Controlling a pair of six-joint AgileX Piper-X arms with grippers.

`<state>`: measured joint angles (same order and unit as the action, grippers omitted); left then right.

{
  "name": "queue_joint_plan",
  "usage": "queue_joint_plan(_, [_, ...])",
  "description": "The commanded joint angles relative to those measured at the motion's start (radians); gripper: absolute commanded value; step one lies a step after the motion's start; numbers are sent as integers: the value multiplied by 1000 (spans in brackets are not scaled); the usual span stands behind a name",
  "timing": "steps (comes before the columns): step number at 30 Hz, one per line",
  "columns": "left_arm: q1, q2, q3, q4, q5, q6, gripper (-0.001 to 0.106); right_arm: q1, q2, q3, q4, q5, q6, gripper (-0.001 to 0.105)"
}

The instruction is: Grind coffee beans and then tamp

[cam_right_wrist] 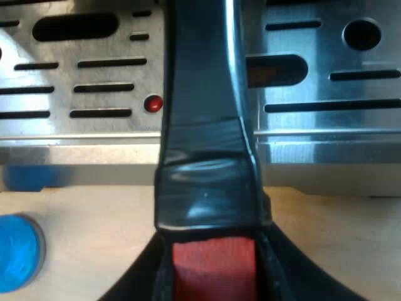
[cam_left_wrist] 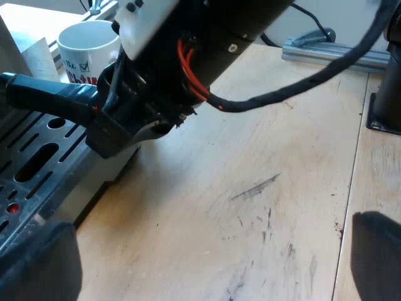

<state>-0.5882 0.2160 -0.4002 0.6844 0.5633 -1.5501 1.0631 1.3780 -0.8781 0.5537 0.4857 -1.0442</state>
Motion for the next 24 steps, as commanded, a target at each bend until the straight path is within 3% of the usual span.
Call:
queue_joint_plan(1, [-2, -6, -12, -7, 9, 7, 88, 46, -11, -2, 12, -17, -28, 0])
queue_joint_plan(5, [-2, -6, -12, -7, 9, 7, 88, 59, -11, -2, 12, -9, -20, 0])
queue_joint_plan(9, [-2, -6, -12, -7, 9, 7, 88, 59, -11, -2, 45, 0, 56, 0])
queue_joint_plan(24, [-2, -6, -12, -7, 9, 7, 88, 141, -17, -2, 133, 107, 91, 0])
